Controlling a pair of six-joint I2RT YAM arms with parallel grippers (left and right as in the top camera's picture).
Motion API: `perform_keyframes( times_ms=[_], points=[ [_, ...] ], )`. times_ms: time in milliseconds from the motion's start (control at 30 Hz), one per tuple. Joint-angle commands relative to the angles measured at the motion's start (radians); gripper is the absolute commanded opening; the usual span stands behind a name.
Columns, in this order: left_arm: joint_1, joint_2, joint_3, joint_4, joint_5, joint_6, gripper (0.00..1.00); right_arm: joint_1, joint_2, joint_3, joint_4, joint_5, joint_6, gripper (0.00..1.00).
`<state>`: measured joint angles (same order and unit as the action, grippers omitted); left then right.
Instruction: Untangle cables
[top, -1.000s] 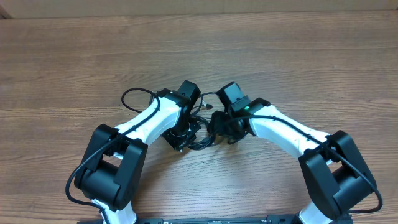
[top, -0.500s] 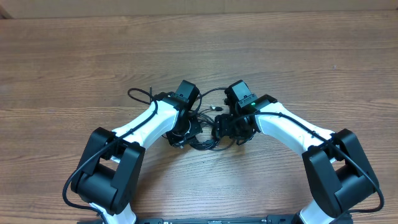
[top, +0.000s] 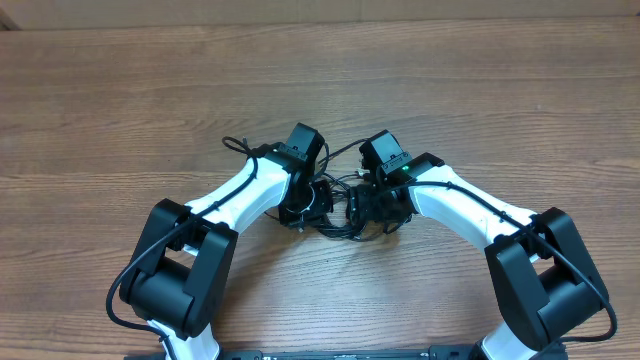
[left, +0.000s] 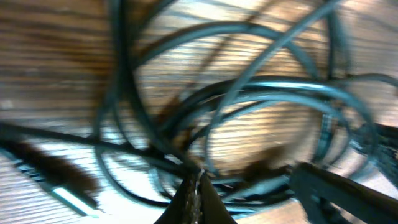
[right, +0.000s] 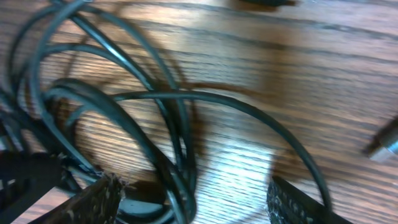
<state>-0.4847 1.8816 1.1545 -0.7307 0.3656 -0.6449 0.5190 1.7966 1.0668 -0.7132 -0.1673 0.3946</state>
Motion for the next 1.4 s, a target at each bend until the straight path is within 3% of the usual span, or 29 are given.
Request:
perform_keyframes(
  times_ms=[0,300,433,500,600,700,1000,1367],
  points=[
    [-0.004,0.014,0.039,0.002,0.082,0.048,0.04,0.005,-0.001,-0.013,-0.016,0.072,-0.007,0.73],
    [-0.004,0.014,0.054,-0.047,0.112,0.072,0.04,0.005,-0.001,-0.019,-0.040,0.174,-0.003,0.73],
    [-0.004,0.014,0.054,-0.137,-0.010,0.005,0.05,0.005,0.000,-0.019,-0.038,0.173,-0.003,0.75],
    [-0.006,0.014,0.053,-0.181,-0.085,-0.052,0.13,0.005,0.000,-0.019,-0.034,0.173,-0.003,0.75],
    [-0.013,0.014,0.045,-0.188,-0.132,-0.126,0.48,0.005,0.000,-0.019,-0.031,0.173,-0.003,0.75],
    [-0.020,0.014,0.029,-0.130,-0.165,-0.203,0.58,0.005,0.000,-0.019,-0.026,0.173,-0.003,0.75],
    [-0.051,0.015,0.018,-0.061,-0.143,-0.313,0.38,0.005,0.000,-0.019,-0.024,0.173,-0.003,0.75],
    [-0.069,0.015,-0.002,-0.128,-0.201,-0.314,0.32,0.005,0.000,-0.019,-0.014,0.173,-0.003,0.75]
  ],
)
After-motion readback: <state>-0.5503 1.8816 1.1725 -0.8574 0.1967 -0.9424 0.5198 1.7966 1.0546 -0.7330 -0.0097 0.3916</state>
